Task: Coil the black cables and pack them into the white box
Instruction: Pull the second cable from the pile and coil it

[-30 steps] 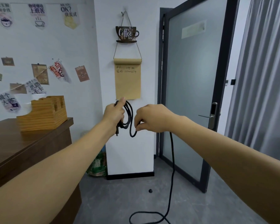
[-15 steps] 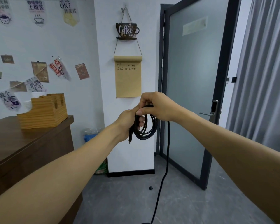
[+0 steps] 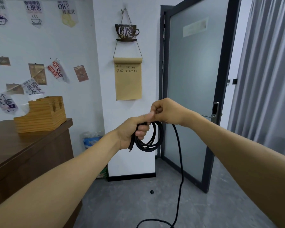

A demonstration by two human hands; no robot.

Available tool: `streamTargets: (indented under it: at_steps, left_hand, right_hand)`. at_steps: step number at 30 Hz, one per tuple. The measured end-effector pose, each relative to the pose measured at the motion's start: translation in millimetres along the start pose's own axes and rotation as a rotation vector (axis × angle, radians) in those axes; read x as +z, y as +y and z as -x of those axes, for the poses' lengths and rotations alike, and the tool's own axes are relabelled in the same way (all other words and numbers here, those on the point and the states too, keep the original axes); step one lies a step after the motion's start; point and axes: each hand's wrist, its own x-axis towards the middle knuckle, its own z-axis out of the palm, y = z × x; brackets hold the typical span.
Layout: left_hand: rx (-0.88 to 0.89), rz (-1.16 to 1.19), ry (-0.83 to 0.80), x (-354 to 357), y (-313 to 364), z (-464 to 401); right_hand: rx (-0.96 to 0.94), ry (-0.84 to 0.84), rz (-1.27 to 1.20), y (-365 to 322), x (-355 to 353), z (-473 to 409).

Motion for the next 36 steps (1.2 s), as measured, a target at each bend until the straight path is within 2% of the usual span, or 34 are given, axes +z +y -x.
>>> streamTargets:
  at_steps: [7,14,18,21,25,30,33,36]
  left_hand:
    - [0.037,-0.120,0.057,-2,-10,1]
    - [0.063,-0.089,0.121,-9,-1,-3]
    - [0.065,-0.036,0.195,-22,0,-2]
    - [0.090,0.109,0.276,-37,4,-1]
    - [0.138,0.354,0.473,-70,13,4]
    - [0.179,0.378,0.698,-84,13,3]
    - [0.235,0.311,0.757,-77,15,1]
    - [0.317,0.159,0.768,-72,18,-3]
  right_hand:
    - [0.059,-0.119,-0.266,16,-3,6]
    - [0.114,-0.020,-0.547,28,-2,8]
    - [0.164,0.042,-0.570,42,-2,14]
    - [0.227,0.095,-0.558,58,-2,22]
    - [0.284,0.192,-0.481,77,-6,33]
    - [0.233,0.318,-0.377,70,-5,32]
    - [0.130,0.361,-0.068,52,1,22]
    - [0.056,0.249,0.333,30,9,12]
